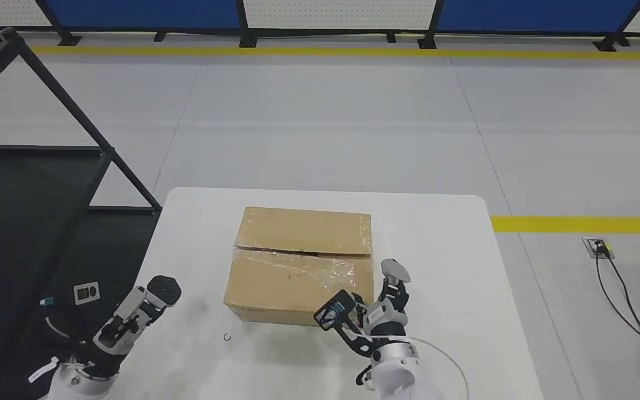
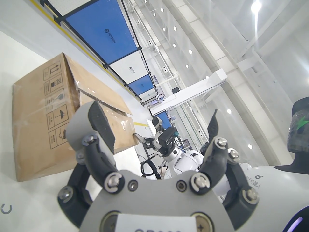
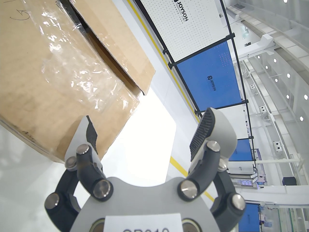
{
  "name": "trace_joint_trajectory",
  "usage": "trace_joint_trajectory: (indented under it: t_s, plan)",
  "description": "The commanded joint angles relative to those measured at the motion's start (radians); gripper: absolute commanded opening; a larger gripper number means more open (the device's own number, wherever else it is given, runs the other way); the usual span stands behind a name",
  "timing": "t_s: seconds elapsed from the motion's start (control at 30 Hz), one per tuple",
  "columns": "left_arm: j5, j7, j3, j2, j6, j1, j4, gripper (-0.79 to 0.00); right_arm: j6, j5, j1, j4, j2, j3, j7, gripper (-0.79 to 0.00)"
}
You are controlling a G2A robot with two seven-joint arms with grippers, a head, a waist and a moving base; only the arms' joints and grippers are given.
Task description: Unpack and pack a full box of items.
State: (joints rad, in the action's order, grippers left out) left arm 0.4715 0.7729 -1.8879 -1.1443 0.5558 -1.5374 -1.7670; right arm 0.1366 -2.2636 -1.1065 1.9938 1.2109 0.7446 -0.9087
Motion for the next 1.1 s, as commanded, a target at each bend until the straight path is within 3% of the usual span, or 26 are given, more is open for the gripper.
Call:
trace_joint_trajectory:
  t_s: [0.0, 0.67, 1.07]
  plan:
    - [0.002, -0.002, -0.001, 0.001, -0.001, 0.001, 0.003, 0.0, -0.006, -0.007, 0.003, -0.006, 0.008, -0.002, -0.001, 0.0]
    - [0.017, -0.011, -0.015, 0.008, 0.013, -0.009, 0.007, 0.0, 0.068, -0.042, -0.006, -0.046, 0.084, 0.027, 0.035, 0.0]
    - [0.017, -0.017, -0.015, 0.012, 0.014, -0.009, 0.009, 0.0, 0.06, -0.107, -0.024, -0.069, 0.123, 0.042, 0.005, 0.0]
